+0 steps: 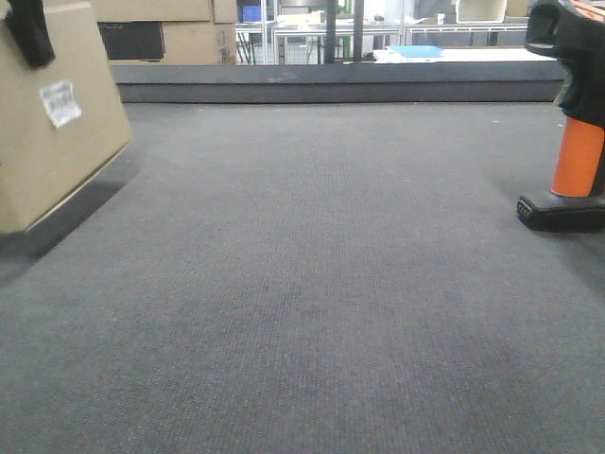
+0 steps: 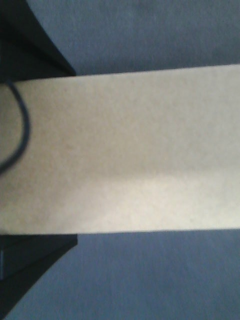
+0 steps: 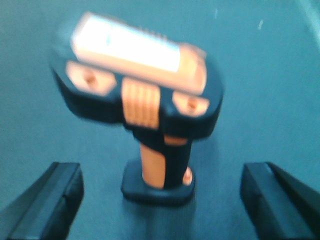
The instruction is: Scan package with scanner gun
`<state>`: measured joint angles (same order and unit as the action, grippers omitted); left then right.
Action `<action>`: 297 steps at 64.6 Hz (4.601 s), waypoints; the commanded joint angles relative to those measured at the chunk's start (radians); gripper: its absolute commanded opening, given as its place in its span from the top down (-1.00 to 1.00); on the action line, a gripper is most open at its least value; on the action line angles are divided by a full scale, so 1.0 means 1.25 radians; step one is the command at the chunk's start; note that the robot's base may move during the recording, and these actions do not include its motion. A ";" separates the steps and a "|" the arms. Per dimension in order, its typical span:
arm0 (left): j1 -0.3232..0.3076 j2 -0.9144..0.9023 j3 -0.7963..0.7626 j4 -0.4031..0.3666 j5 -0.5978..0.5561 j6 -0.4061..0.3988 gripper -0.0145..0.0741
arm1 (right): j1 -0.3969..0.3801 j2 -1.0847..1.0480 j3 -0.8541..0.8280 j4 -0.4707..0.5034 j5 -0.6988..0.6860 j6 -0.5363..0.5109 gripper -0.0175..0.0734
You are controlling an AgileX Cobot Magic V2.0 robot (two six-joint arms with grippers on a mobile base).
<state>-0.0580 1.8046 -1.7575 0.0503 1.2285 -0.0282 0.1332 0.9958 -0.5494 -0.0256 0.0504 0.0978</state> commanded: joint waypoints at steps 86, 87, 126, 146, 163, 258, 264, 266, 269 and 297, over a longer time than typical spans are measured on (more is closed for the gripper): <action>-0.046 -0.430 0.331 0.061 -0.208 -0.037 0.92 | -0.049 -0.220 -0.080 -0.046 0.224 0.000 0.97; -0.046 -0.448 0.356 0.061 -0.227 -0.037 0.92 | -0.050 -0.220 -0.075 -0.042 0.220 0.000 0.97; -0.046 -1.029 1.037 0.069 -0.822 -0.044 0.92 | -0.050 -0.490 0.173 -0.013 0.166 0.000 0.97; -0.046 -1.135 1.141 0.068 -0.910 -0.044 0.92 | -0.050 -0.546 0.178 -0.013 0.163 0.000 0.97; -0.046 -1.136 1.141 0.068 -0.913 -0.044 0.92 | -0.050 -0.546 0.178 -0.013 0.163 0.000 0.97; 0.100 -1.444 1.406 -0.022 -0.973 0.053 0.92 | -0.050 -0.545 0.178 -0.013 0.163 0.000 0.97; 0.100 -1.444 1.406 -0.022 -0.973 0.053 0.92 | -0.050 -0.545 0.178 -0.013 0.163 0.000 0.97; 0.100 -1.444 1.406 -0.022 -0.973 0.053 0.92 | -0.050 -0.545 0.178 -0.013 0.163 0.000 0.97; 0.100 -1.444 1.406 -0.022 -0.973 0.053 0.92 | -0.050 -0.545 0.178 -0.013 0.163 0.000 0.97; 0.100 -1.444 1.406 -0.022 -0.973 0.053 0.92 | -0.050 -0.566 0.178 0.067 0.162 -0.119 0.97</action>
<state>0.0644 0.0052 0.0018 0.0274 0.0333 0.0331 0.0739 0.3097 -0.3289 0.0000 0.2687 0.0388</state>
